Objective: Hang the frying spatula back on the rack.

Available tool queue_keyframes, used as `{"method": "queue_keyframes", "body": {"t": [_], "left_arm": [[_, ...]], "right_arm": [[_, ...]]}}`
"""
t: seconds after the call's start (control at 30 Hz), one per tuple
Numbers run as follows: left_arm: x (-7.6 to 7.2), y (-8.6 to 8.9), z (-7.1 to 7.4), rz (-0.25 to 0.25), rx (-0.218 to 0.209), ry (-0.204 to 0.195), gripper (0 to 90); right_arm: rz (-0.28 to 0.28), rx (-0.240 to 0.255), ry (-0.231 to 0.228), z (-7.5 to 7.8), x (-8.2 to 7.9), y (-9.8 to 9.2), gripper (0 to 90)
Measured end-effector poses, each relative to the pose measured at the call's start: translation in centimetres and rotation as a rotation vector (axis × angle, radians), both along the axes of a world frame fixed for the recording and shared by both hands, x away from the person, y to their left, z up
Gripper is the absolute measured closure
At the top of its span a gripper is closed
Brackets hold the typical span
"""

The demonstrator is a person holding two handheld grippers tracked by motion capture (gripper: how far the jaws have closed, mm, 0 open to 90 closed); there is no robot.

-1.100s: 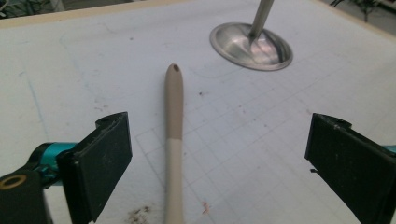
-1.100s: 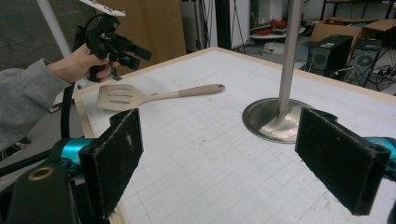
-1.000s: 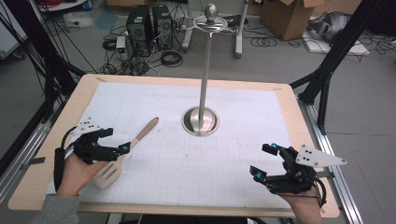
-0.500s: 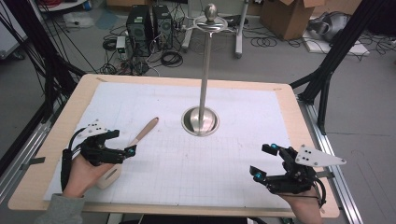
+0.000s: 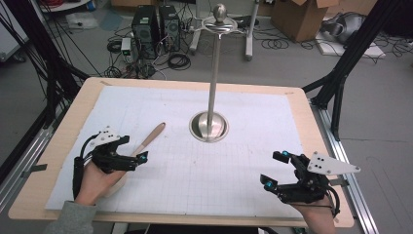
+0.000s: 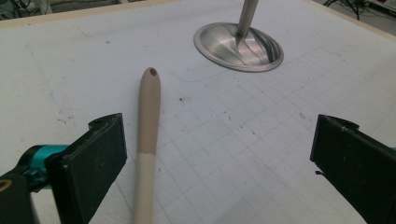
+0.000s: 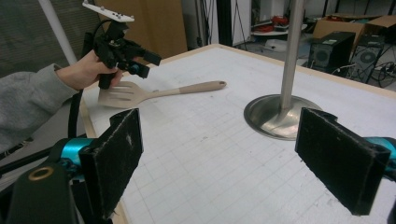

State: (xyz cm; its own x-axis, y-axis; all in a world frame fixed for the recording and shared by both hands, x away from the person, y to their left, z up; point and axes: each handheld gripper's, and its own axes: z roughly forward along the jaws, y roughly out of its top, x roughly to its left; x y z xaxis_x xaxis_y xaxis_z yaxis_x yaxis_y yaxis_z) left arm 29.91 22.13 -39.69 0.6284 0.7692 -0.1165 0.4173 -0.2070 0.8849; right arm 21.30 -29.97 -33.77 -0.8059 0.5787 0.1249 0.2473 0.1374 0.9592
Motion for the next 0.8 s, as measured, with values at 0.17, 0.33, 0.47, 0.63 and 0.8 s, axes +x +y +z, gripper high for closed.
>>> {"method": "queue_keyframes", "body": {"t": [0.17, 0.33, 0.47, 0.63, 0.8], "left_arm": [[0.4, 0.1, -0.2, 0.007, 0.003, -0.015, 5.2], [1.0, 0.2, -0.5, 0.001, 0.012, -0.01, 5.2], [1.2, 0.3, -0.9, 0.012, 0.027, -0.001, 5.2], [1.3, 0.5, -1.1, 0.022, 0.041, 0.01, 7.9], [1.3, 0.6, -1.4, 0.03, 0.051, 0.007, 9.1]], "right_arm": [[0.003, -0.007, 0.011, -0.1, -0.1, 0.0, 14.2], [0.002, -0.01, 0.017, -0.2, -0.3, -0.1, 14.2], [-0.004, -0.009, 0.015, -0.2, -0.4, -0.3, 14.2], [-0.008, -0.009, 0.013, -0.2, -0.5, -0.3, 14.2], [-0.003, -0.015, 0.023, -0.3, -0.4, -0.2, 14.2]]}}
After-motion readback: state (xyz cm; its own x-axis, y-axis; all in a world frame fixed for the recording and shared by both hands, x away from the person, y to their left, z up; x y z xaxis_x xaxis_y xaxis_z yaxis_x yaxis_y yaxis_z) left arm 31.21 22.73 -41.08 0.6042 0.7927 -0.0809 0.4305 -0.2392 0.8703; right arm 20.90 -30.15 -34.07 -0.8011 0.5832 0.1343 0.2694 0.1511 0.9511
